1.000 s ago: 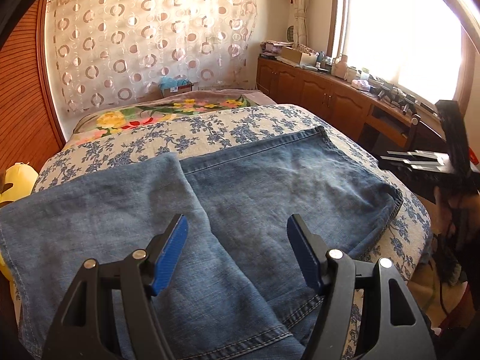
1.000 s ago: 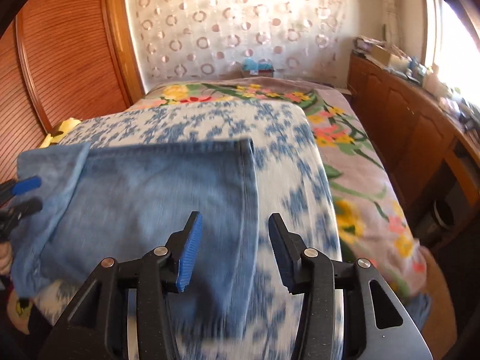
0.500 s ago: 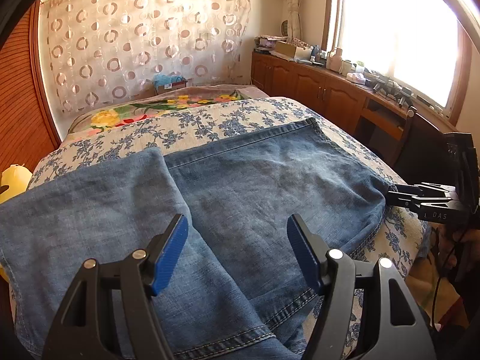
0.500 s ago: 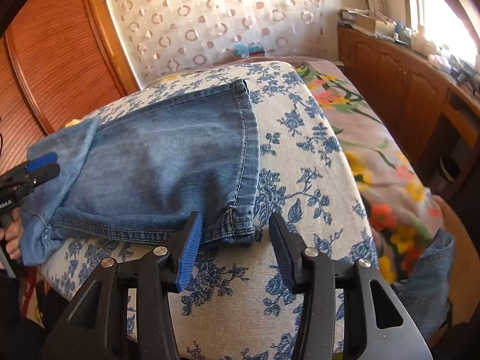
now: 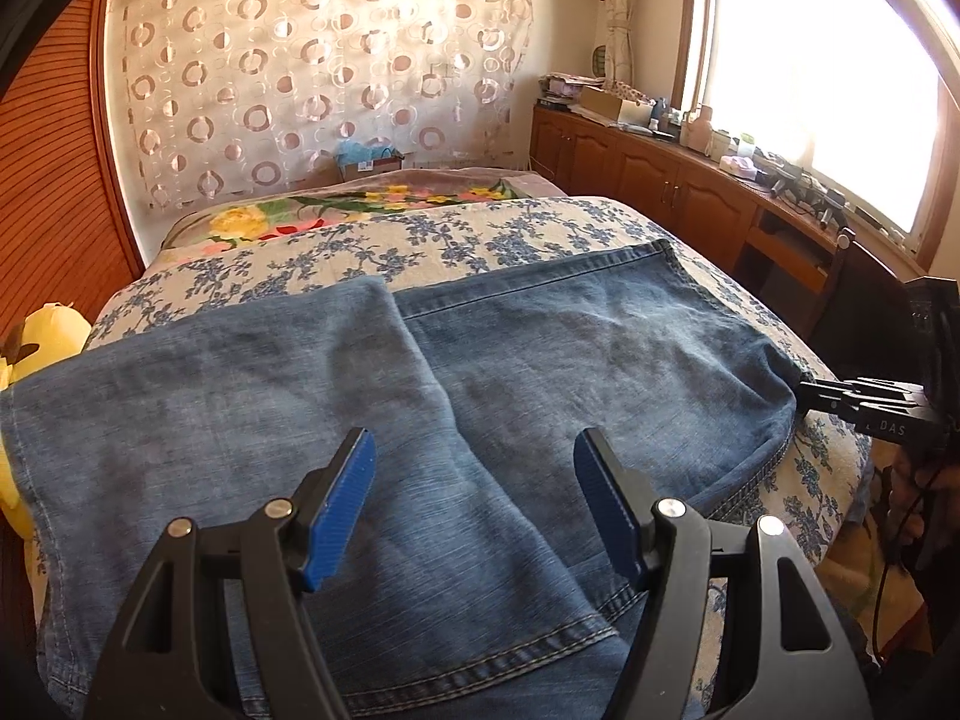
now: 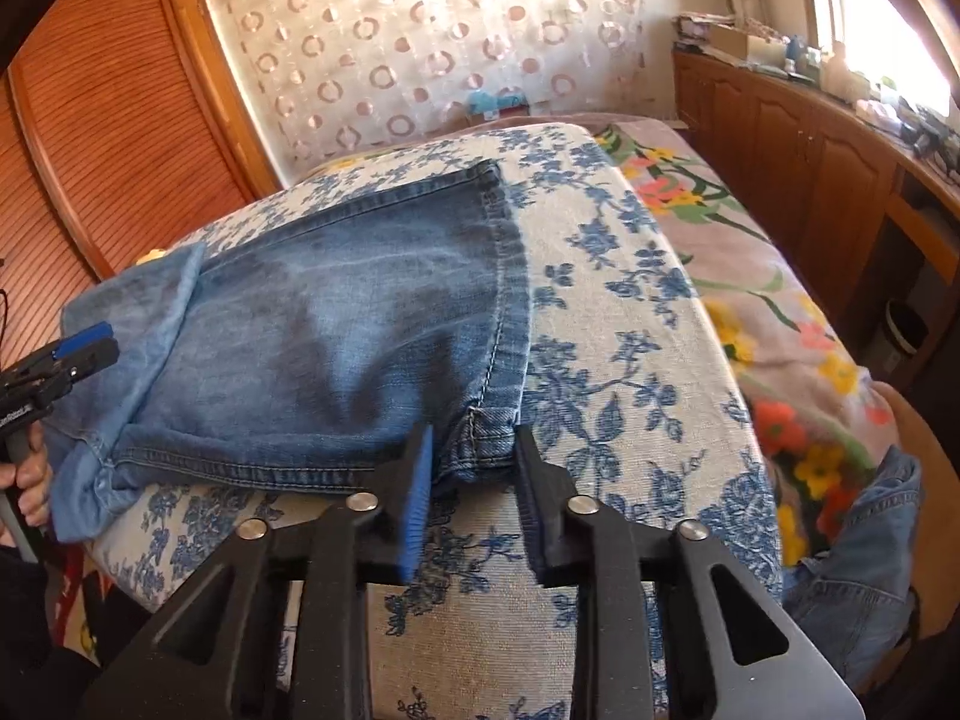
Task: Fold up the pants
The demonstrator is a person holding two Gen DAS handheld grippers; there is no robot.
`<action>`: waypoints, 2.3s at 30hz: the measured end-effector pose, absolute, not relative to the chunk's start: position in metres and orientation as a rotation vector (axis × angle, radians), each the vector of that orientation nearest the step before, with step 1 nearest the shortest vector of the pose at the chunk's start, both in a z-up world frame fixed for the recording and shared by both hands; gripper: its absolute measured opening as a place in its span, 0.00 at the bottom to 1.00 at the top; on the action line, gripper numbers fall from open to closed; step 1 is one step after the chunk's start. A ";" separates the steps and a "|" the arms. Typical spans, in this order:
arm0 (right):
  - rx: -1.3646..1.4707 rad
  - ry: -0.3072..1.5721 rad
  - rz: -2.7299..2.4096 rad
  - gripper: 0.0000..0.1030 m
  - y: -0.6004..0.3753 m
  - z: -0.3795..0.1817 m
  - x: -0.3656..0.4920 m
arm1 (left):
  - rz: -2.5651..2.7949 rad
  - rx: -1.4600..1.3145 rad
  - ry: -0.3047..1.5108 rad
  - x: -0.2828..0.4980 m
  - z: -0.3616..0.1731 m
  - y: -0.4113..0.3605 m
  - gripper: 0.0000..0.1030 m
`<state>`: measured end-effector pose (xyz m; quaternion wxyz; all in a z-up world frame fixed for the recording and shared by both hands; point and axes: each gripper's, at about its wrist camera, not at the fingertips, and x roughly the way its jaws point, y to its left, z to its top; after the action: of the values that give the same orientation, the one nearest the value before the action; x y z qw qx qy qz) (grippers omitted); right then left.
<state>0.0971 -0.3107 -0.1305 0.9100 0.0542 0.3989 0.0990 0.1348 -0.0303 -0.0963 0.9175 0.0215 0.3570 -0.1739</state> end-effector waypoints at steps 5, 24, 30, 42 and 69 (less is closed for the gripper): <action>0.131 0.772 0.234 0.16 -0.308 -0.116 0.098 | -0.330 0.039 0.727 0.129 -0.093 -0.016 0.66; -0.015 0.585 0.581 0.14 -0.123 -0.017 0.142 | -0.155 -0.035 0.673 0.102 -0.075 0.093 0.66; -0.058 0.531 0.738 0.14 -0.049 0.004 0.135 | -0.075 -0.053 0.659 0.089 -0.069 0.131 0.66; -0.157 0.650 0.884 0.30 0.019 -0.034 0.120 | -0.020 -0.098 0.670 0.087 -0.080 0.160 0.66; -0.140 0.754 0.645 0.46 -0.088 -0.100 0.135 | -0.141 -0.025 0.738 0.086 -0.108 0.098 0.65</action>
<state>0.1353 -0.0882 -0.0997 0.8770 -0.0673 0.3614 0.3092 0.0862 0.0981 -0.1080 0.9302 -0.0122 0.3604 -0.0688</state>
